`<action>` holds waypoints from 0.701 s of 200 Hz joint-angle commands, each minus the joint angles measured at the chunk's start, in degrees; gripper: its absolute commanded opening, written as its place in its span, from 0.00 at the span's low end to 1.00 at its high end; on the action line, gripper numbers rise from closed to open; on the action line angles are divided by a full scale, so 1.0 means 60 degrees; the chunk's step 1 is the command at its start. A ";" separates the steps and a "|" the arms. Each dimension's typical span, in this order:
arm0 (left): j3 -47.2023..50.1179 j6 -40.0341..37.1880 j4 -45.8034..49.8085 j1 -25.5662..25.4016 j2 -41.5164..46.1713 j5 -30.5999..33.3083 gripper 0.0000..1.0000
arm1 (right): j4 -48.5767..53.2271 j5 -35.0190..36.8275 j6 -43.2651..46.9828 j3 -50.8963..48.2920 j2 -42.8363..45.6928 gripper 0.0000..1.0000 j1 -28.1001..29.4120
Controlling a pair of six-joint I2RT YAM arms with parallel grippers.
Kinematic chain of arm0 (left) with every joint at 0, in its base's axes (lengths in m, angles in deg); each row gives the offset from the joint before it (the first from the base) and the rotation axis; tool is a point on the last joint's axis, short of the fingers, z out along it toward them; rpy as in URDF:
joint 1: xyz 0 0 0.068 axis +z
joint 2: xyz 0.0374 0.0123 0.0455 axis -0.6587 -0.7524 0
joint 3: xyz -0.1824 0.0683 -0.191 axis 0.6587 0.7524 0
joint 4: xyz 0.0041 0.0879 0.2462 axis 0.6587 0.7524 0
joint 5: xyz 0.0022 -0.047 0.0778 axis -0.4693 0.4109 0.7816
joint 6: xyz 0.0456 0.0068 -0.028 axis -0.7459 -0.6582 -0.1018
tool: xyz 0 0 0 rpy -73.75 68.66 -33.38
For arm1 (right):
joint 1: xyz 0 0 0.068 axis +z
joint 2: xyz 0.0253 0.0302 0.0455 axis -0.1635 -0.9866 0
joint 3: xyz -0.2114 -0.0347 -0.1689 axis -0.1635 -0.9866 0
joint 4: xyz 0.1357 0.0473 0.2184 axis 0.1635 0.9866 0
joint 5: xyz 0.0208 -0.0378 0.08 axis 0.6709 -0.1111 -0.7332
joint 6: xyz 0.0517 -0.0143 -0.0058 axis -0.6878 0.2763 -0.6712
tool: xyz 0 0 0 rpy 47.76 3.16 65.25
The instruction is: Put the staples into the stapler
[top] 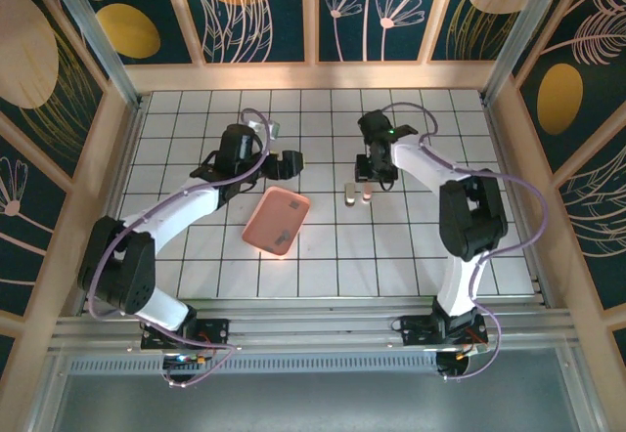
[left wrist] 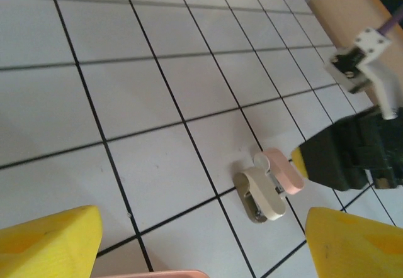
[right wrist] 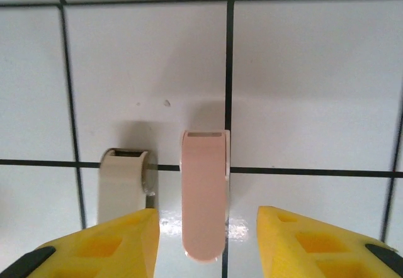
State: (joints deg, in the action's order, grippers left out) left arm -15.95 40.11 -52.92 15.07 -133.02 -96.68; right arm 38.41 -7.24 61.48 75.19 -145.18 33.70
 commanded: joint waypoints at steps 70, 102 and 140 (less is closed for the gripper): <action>-0.0165 -0.1644 0.0081 0.0262 0.2236 0.4000 0.99 | -0.4572 0.1125 0.0233 -0.2906 0.4102 0.51 -0.1047; 0.0007 -0.2025 -0.0195 0.0603 0.2524 0.4548 0.99 | -0.6835 0.0822 0.0520 -0.4457 0.5259 0.66 -0.1789; 0.1006 -0.1986 -0.1122 0.1302 0.3029 0.4790 0.99 | -0.8676 0.0941 0.1114 -0.5784 0.5880 0.99 -0.2357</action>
State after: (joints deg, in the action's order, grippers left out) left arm -14.29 29.62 -55.02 20.43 -117.44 -70.87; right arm -1.69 -2.76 64.71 44.64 -112.14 20.83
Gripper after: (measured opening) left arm 0.988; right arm 0.984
